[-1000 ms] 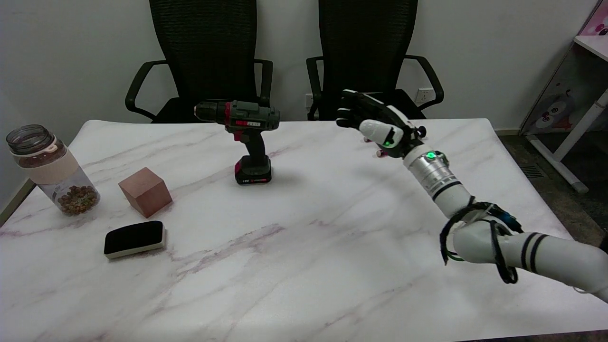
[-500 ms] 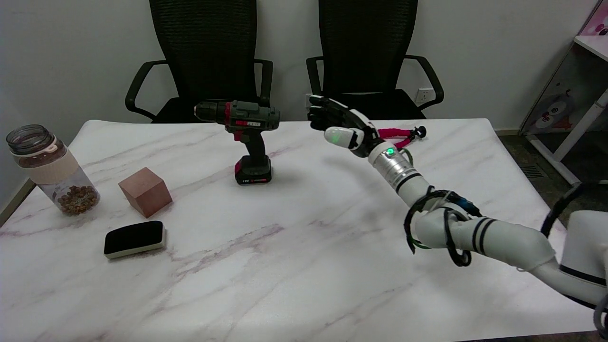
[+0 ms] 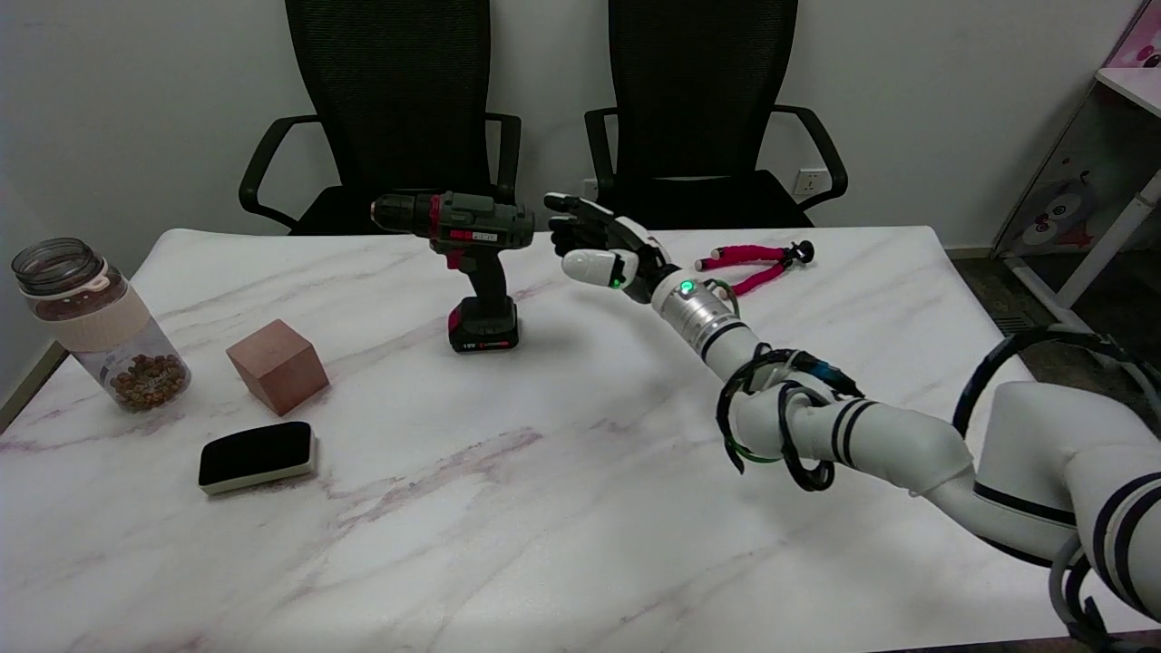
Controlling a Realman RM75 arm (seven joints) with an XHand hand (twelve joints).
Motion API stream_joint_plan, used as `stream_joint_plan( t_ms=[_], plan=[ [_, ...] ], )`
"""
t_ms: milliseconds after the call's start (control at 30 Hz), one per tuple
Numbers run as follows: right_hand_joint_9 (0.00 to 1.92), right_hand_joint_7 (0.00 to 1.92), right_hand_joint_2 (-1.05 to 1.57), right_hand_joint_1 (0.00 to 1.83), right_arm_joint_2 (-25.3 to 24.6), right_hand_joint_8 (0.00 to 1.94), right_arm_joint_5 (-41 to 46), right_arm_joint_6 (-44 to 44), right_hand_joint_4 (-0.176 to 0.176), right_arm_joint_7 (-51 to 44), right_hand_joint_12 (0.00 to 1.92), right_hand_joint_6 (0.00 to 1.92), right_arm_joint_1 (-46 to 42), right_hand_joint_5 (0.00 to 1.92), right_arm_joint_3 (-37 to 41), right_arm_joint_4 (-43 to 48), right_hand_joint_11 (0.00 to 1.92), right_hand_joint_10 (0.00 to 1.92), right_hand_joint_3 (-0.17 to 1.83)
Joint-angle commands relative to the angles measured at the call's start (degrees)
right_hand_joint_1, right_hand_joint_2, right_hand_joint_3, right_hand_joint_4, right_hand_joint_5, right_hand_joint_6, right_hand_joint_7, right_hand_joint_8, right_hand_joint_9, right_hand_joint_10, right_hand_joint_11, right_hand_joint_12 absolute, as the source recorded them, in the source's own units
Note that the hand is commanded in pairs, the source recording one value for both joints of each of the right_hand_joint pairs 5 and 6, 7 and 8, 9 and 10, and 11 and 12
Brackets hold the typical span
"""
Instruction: Pick up the power screwdriver.
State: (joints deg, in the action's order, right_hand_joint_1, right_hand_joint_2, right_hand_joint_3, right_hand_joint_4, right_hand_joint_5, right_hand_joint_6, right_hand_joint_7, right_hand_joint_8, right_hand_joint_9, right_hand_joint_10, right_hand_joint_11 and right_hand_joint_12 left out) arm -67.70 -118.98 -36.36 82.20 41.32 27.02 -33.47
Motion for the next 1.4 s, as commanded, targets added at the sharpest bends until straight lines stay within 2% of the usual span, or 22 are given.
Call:
stream_joint_plan(
  t_ms=[33, 767, 1400],
  plan=[
    [0.32, 0.31, -0.44, 0.91, -8.8, 0.31, -1.3, 4.7, 0.176, -2.9, 0.32, 0.31, 5.1, 0.31, -1.2, 9.5, 0.32, 0.32, 0.71],
    [0.3, 0.27, -0.47, 0.9, -17.9, 0.27, -1.2, 9.9, 0.176, -7.0, 0.29, 0.27, 7.4, 0.27, -1.3, 16.5, 0.29, 0.3, 0.71],
    [0.27, 0.28, -0.44, 0.87, -20.6, 0.28, -0.8, 10.6, 0.176, -9.1, 0.23, 0.28, 9.1, 0.28, -0.7, 19.2, 0.23, 0.27, 0.67]
  ],
)
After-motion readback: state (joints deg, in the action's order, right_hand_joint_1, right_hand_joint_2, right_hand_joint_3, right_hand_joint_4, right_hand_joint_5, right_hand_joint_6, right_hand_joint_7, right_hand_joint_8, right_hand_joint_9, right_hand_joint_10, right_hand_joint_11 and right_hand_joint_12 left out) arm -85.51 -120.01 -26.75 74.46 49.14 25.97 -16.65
